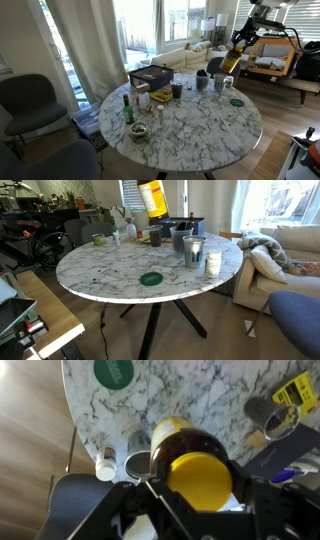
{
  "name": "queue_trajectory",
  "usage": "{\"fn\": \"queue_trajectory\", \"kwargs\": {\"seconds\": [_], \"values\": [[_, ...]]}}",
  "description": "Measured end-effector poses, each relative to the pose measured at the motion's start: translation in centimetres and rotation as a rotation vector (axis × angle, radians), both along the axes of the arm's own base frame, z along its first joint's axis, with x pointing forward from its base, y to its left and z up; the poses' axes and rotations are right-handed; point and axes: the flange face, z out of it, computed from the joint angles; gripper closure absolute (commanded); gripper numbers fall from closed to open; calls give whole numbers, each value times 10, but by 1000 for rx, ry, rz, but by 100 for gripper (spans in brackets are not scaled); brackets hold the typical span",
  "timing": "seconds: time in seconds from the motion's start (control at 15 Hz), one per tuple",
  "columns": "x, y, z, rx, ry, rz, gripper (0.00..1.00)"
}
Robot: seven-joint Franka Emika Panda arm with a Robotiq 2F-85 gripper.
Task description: Move the brown bottle with a yellow lid to the right
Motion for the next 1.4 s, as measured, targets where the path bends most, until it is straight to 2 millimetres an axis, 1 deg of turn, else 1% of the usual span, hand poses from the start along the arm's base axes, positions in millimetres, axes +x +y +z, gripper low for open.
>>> {"fn": "queue_trajectory", "kwargs": {"seconds": [0.07,0.13,0.27,0.33,0.47,0.53,0.73,0.8,0.87,0.93,1.13,1.2,1.27,1.4], "values": [[10,-6,15,9,-1,-47,63],[20,-11,28,20,-1,-93,38],[40,-21,46,28,0,-160,38],[48,-24,49,26,2,-173,38],[56,-27,45,27,12,-183,38],[57,-28,44,27,15,-185,63],[57,-31,42,29,17,-193,63],[54,-39,45,46,3,-226,63],[50,-53,51,65,-22,-268,63],[42,-72,56,91,-43,-312,63],[18,-133,72,190,-96,-448,63],[16,-149,75,221,-115,-484,63],[19,-161,78,244,-135,-512,63],[35,-175,83,270,-163,-545,63]]}}
